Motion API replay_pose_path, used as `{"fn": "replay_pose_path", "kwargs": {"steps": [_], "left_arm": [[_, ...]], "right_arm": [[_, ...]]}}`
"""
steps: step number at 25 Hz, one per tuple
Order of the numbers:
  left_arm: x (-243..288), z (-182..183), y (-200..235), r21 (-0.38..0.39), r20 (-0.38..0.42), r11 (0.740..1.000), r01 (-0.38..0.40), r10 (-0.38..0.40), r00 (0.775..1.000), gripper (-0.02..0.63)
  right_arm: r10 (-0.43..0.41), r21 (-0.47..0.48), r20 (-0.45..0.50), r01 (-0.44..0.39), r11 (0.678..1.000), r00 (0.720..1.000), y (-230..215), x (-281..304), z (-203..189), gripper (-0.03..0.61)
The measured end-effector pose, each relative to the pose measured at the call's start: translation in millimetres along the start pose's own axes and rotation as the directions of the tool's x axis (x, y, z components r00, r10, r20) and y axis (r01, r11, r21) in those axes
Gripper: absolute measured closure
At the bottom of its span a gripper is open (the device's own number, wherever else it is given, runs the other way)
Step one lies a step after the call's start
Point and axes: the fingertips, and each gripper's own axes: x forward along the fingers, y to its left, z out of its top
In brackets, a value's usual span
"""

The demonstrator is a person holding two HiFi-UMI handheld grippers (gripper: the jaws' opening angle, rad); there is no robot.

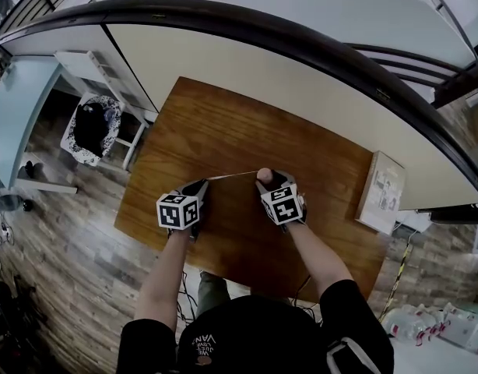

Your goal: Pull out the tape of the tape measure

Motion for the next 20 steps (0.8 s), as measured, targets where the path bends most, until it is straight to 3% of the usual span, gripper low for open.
{"fn": "replay_pose_path", "kwargs": {"steps": [9,11,13,20], "left_arm": [[8,-10,8,-0.012,-0.143,0.999,-0.035,0.033,0.989,0.595],[9,-11,9,-0.021,-0.146,0.999,-0.043,0.039,0.989,0.581],[10,-11,9,-0.026,-0.141,0.999,-0.048,0.044,0.989,0.486],[8,-11,4,-0.044,-0.116,0.998,-0.034,0.029,0.993,0.459]], "right_arm": [[0.012,0.004,-0.023,-0.012,1.000,1.000,1,4,-8,0.360],[0.007,0.007,-0.010,-0.007,1.000,1.000,0,5,-9,0.360],[0.000,0.014,-0.008,0.000,1.000,1.000,-1,5,-10,0.360],[0.023,0.031,-0.001,-0.023,0.999,1.000,5,-5,-13,0.359]]}}
